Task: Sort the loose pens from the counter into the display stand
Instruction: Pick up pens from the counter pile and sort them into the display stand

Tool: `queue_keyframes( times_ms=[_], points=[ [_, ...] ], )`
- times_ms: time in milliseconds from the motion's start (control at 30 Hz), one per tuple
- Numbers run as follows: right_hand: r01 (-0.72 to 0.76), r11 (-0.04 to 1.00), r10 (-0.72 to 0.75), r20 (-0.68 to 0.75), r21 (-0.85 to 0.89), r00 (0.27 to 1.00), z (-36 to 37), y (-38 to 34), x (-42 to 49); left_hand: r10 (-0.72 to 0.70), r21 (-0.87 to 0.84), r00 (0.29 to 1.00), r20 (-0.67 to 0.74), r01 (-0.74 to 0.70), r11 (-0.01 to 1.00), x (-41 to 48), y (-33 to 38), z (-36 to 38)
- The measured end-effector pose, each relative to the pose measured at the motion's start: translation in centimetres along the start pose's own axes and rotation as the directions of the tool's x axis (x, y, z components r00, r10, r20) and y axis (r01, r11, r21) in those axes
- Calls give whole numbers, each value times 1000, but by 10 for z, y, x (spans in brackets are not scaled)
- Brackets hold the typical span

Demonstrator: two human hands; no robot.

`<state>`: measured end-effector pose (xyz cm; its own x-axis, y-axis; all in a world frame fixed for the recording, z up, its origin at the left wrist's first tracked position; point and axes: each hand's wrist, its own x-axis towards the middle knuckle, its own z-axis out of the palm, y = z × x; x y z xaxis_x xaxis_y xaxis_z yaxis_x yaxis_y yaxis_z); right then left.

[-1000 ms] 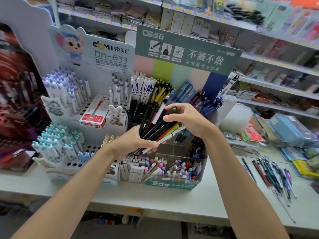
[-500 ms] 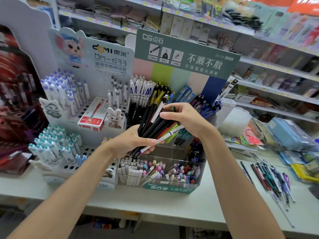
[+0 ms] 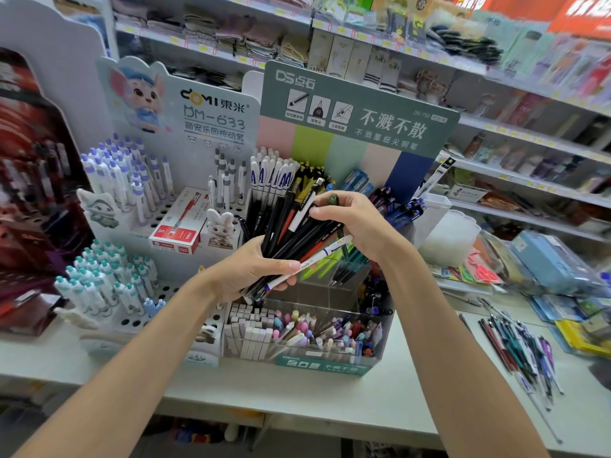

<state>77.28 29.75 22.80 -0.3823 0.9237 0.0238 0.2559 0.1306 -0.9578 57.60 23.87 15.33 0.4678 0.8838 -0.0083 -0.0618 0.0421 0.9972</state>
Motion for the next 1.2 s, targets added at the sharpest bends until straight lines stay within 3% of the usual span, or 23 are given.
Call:
queue_keyframes(
  times_ms=[100,233,300,400,467,567,600,733,900,1033,1100,1200],
  points=[
    [54,960,-23,-116,273,993,0,-4,2,9,-10,1000,-1,-9,1000,0,0,-2],
    [143,902,-56,-218,407,974,-1,-4,2,-14,26,1000,0,14,1000,-1,-3,-4],
    [196,899,-90,-273,392,958,-4,-3,4,-8,26,1000,-3,8,1000,-1,-4,-3],
    [209,953,-145,-274,219,951,-5,-3,4,1,14,1000,-26,-1,1000,-1,-6,-3],
    [261,950,-174,-399,173,900,-11,-5,3,12,-1,999,-43,-12,1000,-2,-6,-3],
    [410,854,-107,-661,322,742,-33,-16,1,34,-117,986,-165,-54,992,-4,-5,-3],
    [405,852,-102,-654,332,750,-37,-19,0,42,-155,976,-212,-76,985,-4,-5,-2],
    [108,979,-42,-350,172,936,-6,-14,-4,40,-288,968,-249,-114,951,2,1,10],
    [49,997,-18,-392,68,920,24,5,2,38,-435,977,-210,-128,891,6,2,20],
    [4,995,-40,-355,-101,934,29,10,-4,-17,-419,989,-150,-48,907,2,-2,17],
    [11,1000,-6,-429,10,903,22,8,-5,-25,-387,980,-196,-54,921,3,-4,14],
    [38,905,160,-422,425,892,5,1,-6,-10,-375,948,-318,-116,920,6,-3,11]
  ],
)
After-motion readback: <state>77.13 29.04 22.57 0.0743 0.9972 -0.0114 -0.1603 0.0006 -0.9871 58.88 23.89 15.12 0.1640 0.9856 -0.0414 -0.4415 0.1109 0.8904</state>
